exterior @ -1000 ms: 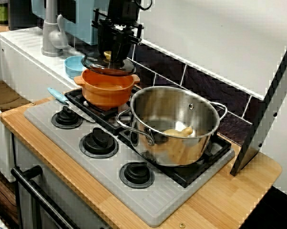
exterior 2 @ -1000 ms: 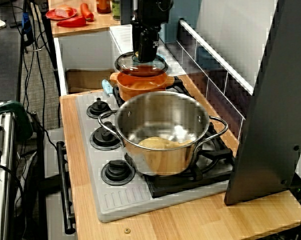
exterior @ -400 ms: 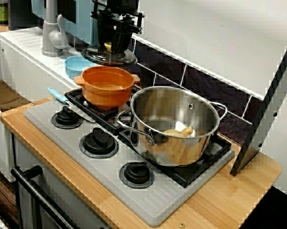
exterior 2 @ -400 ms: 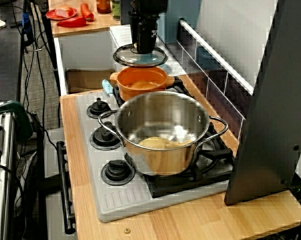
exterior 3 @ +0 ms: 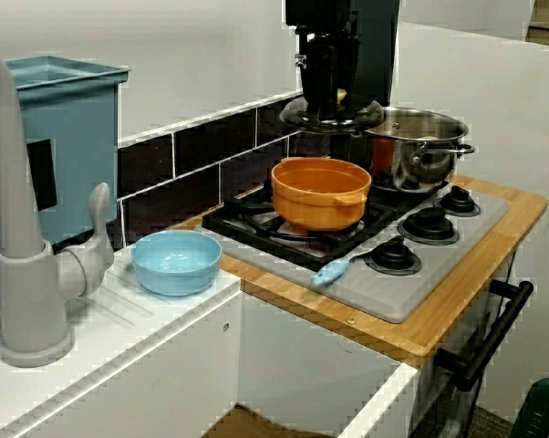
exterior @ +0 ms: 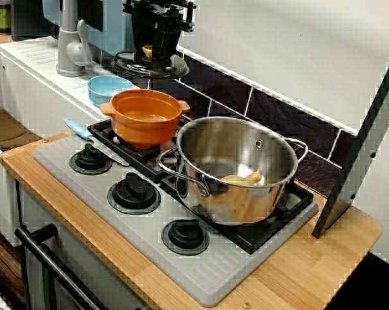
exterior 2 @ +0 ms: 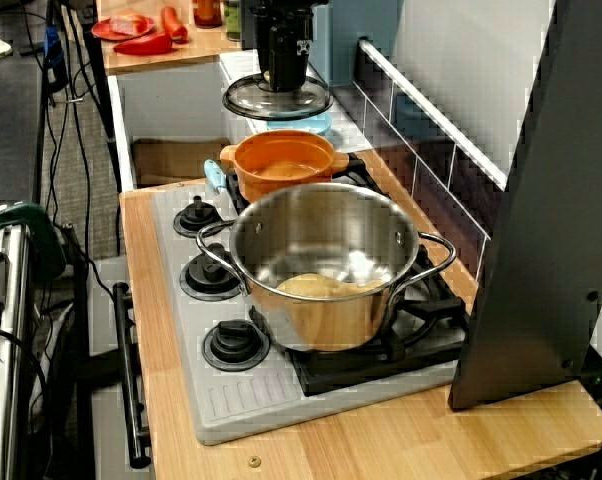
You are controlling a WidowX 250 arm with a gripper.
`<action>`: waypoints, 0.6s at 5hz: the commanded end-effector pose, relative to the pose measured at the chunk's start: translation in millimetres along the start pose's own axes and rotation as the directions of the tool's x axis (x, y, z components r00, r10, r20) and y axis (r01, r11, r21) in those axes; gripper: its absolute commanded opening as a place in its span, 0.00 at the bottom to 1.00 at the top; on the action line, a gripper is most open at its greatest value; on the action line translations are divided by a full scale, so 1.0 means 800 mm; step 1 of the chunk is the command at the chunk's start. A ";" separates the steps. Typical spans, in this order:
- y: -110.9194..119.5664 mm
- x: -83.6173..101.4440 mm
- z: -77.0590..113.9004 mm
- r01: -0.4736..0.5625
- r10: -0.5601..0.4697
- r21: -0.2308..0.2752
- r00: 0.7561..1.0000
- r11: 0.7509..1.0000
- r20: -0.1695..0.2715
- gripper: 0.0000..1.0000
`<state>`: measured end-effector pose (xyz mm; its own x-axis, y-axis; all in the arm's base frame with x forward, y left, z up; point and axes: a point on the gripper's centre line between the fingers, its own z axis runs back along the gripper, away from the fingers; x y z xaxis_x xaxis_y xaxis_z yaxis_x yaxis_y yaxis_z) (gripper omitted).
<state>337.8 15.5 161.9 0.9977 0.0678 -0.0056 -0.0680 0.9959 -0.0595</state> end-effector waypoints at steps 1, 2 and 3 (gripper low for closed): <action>-0.002 -0.011 0.056 0.011 -0.008 -0.017 0.994 1.000 0.113 0.00; -0.003 -0.015 0.064 0.014 -0.011 -0.025 0.992 1.000 0.123 0.00; -0.003 -0.018 0.070 0.015 -0.010 -0.032 0.991 0.999 0.131 0.00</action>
<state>325.4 11.2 189.9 0.9976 0.0599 0.0346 -0.0564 0.9938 -0.0955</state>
